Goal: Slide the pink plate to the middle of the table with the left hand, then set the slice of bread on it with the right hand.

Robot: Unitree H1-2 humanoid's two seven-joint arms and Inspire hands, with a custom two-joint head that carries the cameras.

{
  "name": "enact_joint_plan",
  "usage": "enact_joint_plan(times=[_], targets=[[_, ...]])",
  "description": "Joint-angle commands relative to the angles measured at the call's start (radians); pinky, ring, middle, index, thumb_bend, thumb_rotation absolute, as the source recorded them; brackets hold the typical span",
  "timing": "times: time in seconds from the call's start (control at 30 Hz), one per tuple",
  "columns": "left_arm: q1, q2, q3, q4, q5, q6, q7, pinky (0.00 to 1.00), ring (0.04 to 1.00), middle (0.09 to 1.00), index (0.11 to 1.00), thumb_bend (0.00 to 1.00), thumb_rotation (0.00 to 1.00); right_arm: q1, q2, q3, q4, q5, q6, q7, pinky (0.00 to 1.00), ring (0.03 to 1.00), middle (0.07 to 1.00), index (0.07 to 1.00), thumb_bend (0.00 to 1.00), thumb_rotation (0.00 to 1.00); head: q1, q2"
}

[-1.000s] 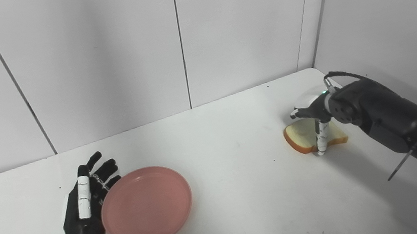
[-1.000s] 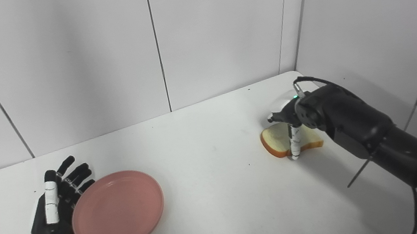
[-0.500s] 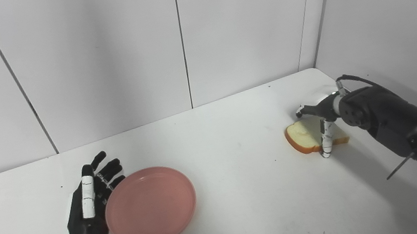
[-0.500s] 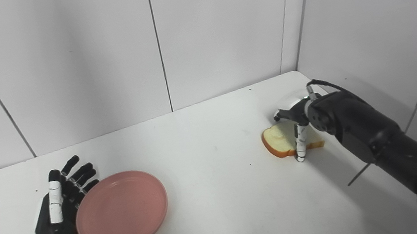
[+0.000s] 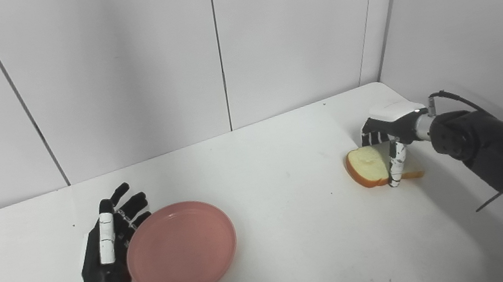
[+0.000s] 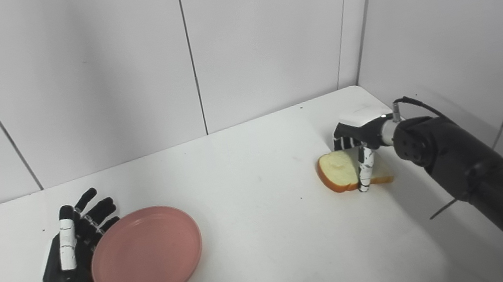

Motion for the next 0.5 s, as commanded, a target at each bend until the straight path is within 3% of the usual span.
enact_joint_plan(times=[0.0,0.37,0.47], targets=[[0.056,0.000,-0.005,0.046,0.008,0.091,0.011,0.73,0.778,0.722,0.783,0.87,0.84,0.021,0.003,0.022,-0.020,0.013,-0.043,0.025,0.38,0.439,0.457,0.515,0.53,0.00,0.001,0.001],[0.058,-0.004,-0.002,0.043,-0.002,0.098,0.009,0.74,0.781,0.725,0.758,0.87,0.82,0.018,-0.007,0.021,-0.086,0.018,-0.052,0.032,0.33,0.391,0.436,0.523,0.53,0.01,0.007,0.005],[0.058,-0.004,-0.004,0.044,0.000,0.097,0.009,0.73,0.783,0.733,0.759,0.87,0.82,0.009,-0.014,0.016,-0.101,0.027,-0.082,0.030,0.33,0.388,0.433,0.529,0.53,0.01,0.007,0.005]])
